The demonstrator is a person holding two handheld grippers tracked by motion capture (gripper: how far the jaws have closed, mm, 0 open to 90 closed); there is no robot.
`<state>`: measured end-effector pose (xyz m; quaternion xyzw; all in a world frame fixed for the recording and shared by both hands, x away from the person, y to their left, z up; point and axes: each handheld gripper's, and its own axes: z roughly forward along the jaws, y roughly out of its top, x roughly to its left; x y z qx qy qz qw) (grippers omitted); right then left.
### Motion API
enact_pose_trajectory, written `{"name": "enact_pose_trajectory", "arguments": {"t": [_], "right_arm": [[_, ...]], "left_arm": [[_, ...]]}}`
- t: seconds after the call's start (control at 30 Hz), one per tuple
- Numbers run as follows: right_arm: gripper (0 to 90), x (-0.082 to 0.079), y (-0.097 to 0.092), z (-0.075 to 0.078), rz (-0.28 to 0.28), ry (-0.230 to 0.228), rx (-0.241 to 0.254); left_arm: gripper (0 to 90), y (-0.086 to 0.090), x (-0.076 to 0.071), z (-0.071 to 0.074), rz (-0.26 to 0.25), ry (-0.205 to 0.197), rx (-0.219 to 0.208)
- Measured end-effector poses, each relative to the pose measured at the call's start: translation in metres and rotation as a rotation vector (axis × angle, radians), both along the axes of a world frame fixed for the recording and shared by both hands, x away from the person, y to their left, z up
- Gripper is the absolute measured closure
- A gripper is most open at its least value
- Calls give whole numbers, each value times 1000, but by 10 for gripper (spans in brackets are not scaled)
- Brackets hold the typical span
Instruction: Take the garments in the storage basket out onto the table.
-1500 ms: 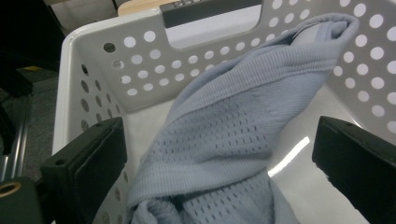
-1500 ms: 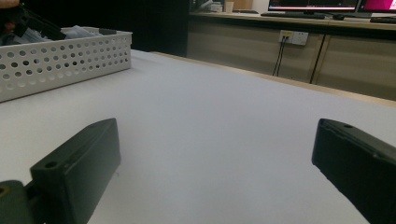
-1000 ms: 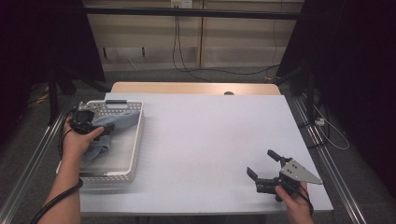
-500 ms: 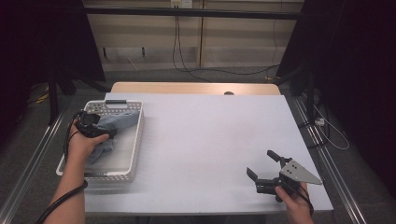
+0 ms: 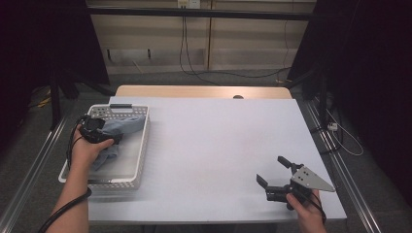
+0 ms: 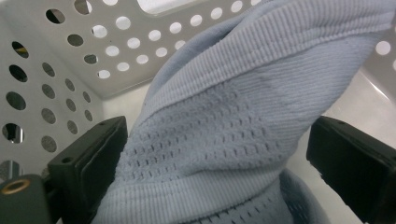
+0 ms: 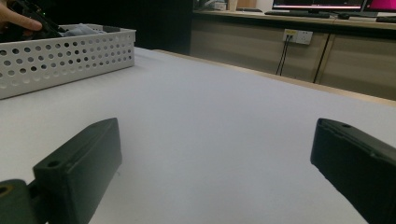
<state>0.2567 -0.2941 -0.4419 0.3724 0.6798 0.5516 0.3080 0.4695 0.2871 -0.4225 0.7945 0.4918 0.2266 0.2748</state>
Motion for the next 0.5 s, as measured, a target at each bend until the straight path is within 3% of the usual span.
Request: {"name": "enact_pose_trajectory", "arguments": {"t": [0.5], "right_arm": [[19,0,0,0,4,1,-4]], "left_arm": [[102,-1,0,6,-2,0,-10]]}}
